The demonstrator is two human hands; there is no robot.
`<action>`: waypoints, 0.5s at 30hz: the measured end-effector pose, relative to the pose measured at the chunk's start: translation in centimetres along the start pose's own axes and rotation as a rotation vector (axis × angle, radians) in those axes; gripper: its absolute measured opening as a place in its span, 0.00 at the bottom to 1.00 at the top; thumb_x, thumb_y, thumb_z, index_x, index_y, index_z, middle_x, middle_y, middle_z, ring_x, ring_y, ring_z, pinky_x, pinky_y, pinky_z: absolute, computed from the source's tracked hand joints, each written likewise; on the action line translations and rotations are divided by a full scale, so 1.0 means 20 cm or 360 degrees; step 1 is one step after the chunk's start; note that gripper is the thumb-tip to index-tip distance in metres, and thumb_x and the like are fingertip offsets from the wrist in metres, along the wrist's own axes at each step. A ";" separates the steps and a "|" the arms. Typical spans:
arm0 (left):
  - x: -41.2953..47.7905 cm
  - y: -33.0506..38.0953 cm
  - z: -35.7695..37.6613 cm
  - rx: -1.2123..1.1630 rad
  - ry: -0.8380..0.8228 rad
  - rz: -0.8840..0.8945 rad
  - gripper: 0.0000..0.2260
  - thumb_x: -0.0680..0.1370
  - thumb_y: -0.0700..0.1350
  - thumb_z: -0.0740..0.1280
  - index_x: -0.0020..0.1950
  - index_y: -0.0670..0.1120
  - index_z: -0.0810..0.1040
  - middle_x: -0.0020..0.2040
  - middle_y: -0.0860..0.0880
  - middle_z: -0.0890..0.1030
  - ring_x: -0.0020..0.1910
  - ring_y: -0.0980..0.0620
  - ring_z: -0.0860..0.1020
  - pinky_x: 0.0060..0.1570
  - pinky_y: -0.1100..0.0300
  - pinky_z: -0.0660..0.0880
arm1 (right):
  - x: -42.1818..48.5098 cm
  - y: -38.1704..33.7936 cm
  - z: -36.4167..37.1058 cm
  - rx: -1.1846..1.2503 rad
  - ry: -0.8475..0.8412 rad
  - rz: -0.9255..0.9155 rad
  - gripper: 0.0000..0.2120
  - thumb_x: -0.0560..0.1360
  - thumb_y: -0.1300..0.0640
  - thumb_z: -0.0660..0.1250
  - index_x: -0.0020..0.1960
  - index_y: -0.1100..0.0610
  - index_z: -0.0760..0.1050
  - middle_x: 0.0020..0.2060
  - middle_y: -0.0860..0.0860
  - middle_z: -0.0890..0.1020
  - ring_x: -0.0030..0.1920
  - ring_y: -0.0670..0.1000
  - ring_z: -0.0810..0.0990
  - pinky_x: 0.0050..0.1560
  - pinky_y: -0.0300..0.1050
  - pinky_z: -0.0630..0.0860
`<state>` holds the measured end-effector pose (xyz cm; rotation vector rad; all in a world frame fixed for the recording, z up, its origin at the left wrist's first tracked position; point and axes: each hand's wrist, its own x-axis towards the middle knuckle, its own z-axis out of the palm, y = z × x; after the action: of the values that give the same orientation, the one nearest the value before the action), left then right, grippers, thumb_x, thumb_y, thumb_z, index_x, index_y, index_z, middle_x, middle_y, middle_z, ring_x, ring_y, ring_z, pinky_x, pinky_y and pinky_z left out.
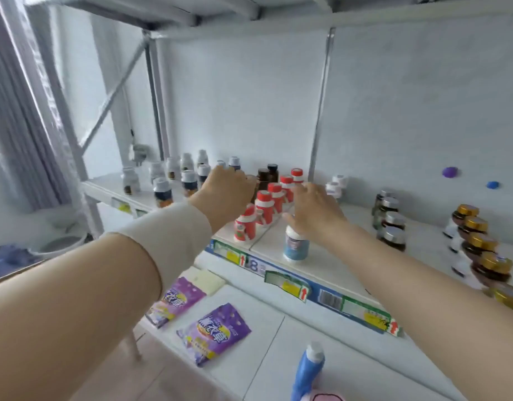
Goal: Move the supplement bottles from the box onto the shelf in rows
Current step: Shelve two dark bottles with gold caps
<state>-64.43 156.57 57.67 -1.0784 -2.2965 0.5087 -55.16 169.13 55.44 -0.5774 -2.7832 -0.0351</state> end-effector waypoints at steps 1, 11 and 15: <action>-0.06 -0.13 0.08 0.0005 -0.0034 -0.0076 0.16 0.79 0.41 0.58 0.67 0.43 0.68 0.63 0.43 0.75 0.62 0.43 0.74 0.58 0.52 0.71 | 0.06 -0.14 0.02 -0.0028 0.0007 -0.0084 0.23 0.78 0.52 0.60 0.69 0.60 0.63 0.66 0.60 0.68 0.66 0.60 0.68 0.63 0.52 0.68; -0.79 -1.35 1.01 0.0049 -0.0572 -0.0548 0.18 0.80 0.44 0.59 0.70 0.43 0.64 0.63 0.44 0.74 0.62 0.44 0.73 0.60 0.54 0.69 | 0.52 -1.68 0.43 -0.0133 -0.0080 -0.0763 0.23 0.78 0.51 0.58 0.70 0.60 0.61 0.67 0.60 0.66 0.66 0.60 0.66 0.64 0.53 0.65; -1.05 -1.68 1.37 -0.0060 -0.0754 -0.0757 0.17 0.80 0.45 0.60 0.68 0.44 0.67 0.64 0.45 0.73 0.64 0.45 0.72 0.61 0.54 0.67 | 0.65 -2.17 0.65 -0.0164 -0.0171 -0.0972 0.24 0.79 0.50 0.57 0.70 0.60 0.61 0.67 0.59 0.66 0.67 0.59 0.64 0.67 0.53 0.63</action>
<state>-89.76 116.85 47.96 -0.4161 -2.8628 0.5690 -87.15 135.36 48.46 0.2748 -2.9619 -0.2842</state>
